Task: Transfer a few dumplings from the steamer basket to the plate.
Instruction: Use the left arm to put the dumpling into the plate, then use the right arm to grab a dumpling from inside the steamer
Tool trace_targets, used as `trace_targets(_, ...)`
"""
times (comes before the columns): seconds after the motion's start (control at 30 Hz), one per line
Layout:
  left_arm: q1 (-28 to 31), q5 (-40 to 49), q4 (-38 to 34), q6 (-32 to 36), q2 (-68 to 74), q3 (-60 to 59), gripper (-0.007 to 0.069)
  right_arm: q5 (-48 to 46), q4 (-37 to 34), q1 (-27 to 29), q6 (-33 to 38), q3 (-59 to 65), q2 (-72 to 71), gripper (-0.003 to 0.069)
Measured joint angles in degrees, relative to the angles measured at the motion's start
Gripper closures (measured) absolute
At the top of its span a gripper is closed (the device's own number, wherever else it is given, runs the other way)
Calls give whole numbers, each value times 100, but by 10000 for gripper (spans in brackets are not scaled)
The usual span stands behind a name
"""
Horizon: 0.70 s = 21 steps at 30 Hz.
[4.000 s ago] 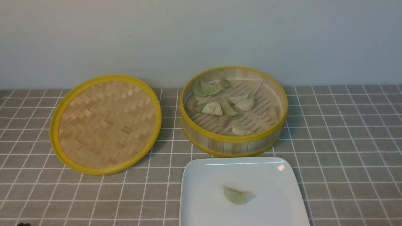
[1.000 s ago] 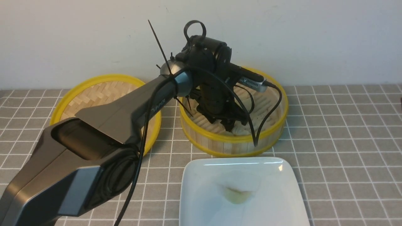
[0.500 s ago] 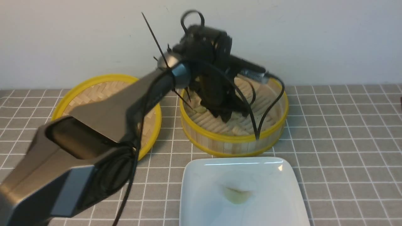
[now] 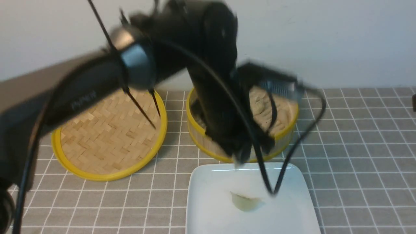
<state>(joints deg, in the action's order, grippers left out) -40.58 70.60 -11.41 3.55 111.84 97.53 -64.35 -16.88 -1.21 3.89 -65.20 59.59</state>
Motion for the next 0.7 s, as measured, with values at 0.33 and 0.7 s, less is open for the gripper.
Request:
trace_targets(0.33,-100,-57,164,-212,555,-476,407,229,-65,0,229,0,20,659)
trace_targets(0.7,10,-62,902,-279,25,-445,416,417,-853,-149,652,-842,1310,657)
